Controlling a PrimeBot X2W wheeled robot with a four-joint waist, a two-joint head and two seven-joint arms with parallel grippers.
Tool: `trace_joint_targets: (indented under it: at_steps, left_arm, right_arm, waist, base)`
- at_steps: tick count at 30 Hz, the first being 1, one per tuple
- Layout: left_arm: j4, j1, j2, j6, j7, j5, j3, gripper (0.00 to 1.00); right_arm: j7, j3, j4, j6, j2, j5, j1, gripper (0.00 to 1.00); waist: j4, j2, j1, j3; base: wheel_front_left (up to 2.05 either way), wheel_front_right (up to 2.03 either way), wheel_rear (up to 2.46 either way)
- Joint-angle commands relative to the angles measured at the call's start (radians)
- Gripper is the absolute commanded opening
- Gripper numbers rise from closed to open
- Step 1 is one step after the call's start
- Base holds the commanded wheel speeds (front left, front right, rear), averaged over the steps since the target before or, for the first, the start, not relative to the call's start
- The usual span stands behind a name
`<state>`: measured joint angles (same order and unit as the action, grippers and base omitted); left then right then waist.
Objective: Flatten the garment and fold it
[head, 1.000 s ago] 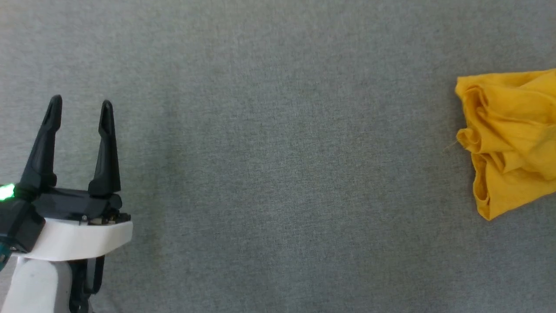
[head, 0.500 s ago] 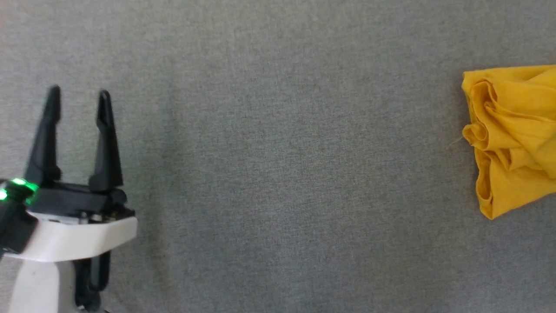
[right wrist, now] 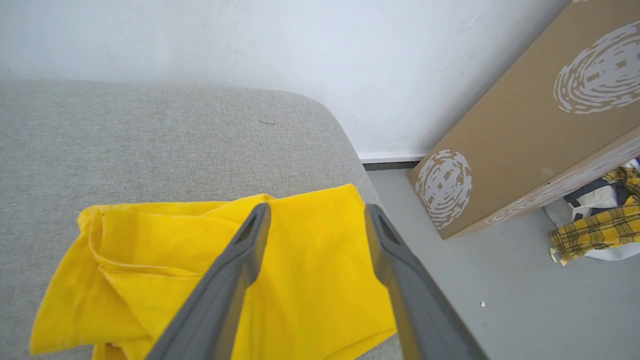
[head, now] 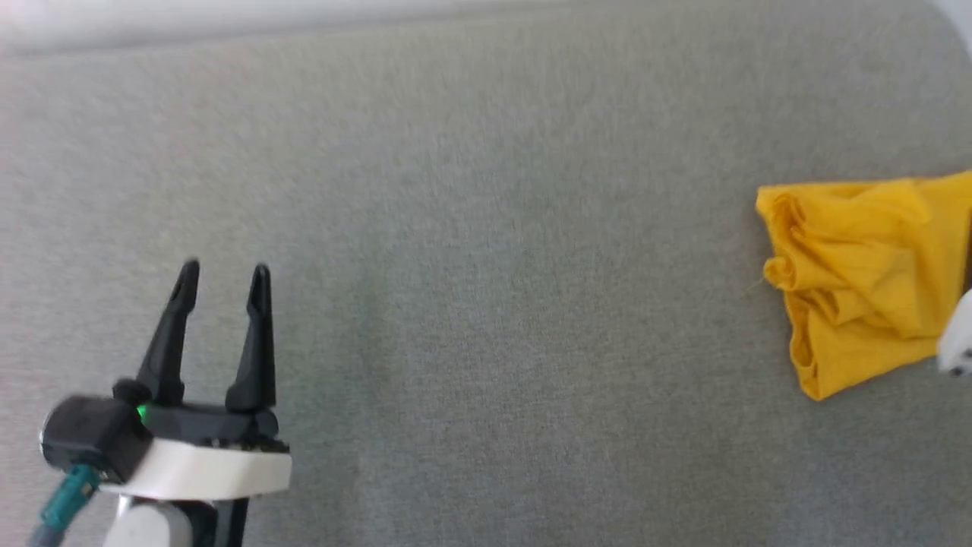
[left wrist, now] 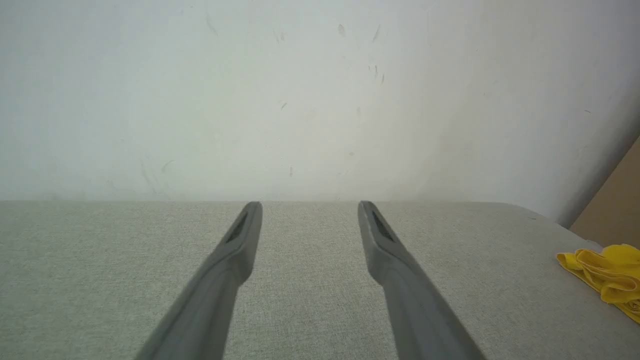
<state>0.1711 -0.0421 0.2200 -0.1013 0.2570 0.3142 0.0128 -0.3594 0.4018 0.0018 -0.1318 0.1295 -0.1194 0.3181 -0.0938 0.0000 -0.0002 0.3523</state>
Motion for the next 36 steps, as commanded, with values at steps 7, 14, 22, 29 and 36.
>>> trace_joint_targets:
  at_steps: [7,14,22,29,36]
  left_arm:
    - [-0.015,0.098,-0.04,0.038,0.005,-0.044,-0.016,1.0]
    - [-0.028,0.16,-0.077,0.051,0.005,-0.06,-0.015,1.0]
    - [-0.053,0.234,-0.116,0.061,0.005,-0.1,-0.009,1.0]
    - [-0.096,0.26,-0.129,0.064,0.005,-0.122,-0.017,1.0]
    - [-0.11,0.255,-0.139,0.056,0.005,-0.134,-0.019,1.0]
  right_arm:
    - [0.177,-0.076,-0.085,0.001,-0.064,0.065,-0.171,1.0]
    - [0.292,-0.12,-0.074,0.001,-0.078,0.097,-0.283,1.0]
    - [0.432,-0.168,-0.026,0.001,-0.079,0.143,-0.386,1.0]
    - [0.491,-0.205,0.044,0.001,-0.079,0.119,-0.411,1.0]
    - [0.51,-0.217,0.067,0.001,-0.079,0.128,-0.417,1.0]
  waist:
    - [0.061,0.0,0.0002,-0.224]
    - [0.081,0.0,0.0002,-0.305]
    - [0.089,0.0,0.0002,-0.367]
    - [0.088,0.0,0.0002,-0.372]
    - [0.101,0.0,0.0002,-0.358]
  base:
    - [0.0,0.0,0.0]
    - [0.0,0.0,0.0]
    - [0.0,0.0,0.0]
    - [0.0,0.0,0.0]
    - [0.0,0.0,0.0]
